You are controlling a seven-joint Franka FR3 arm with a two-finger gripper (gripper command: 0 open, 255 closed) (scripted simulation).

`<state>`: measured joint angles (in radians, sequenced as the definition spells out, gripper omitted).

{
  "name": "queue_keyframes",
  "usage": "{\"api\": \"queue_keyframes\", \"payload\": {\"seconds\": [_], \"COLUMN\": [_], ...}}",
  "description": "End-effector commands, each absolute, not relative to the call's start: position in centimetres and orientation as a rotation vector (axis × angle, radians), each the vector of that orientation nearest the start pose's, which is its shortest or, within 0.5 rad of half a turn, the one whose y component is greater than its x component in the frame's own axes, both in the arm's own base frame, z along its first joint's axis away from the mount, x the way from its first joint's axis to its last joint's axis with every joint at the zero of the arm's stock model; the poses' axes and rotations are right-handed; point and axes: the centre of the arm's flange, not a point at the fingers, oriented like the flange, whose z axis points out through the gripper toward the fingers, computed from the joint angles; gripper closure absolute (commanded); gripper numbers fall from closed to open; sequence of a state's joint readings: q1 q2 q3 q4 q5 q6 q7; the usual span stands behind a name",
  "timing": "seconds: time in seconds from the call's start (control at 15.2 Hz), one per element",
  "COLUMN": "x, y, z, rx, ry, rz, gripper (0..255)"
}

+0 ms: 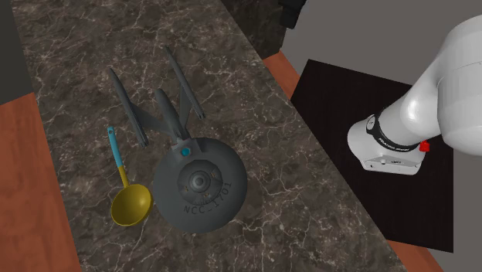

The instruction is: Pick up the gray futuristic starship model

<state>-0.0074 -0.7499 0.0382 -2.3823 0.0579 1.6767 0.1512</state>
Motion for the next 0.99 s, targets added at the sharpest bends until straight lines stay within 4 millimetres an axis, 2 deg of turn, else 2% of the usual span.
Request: {"api": "queue_keyframes", "payload": {"seconds": [0.0, 0.46, 0.92], "x": [32.6, 37.0, 42.5], "y": [1.9, 8.0, 12.9], "z": [57.6, 51.9, 46.1], "rx": [-3.099, -3.057, -2.973], "ry": [0.209, 0.567, 0.918], "rz": [-0.064, -0.015, 0.035], "gripper": [0, 0, 0]}}
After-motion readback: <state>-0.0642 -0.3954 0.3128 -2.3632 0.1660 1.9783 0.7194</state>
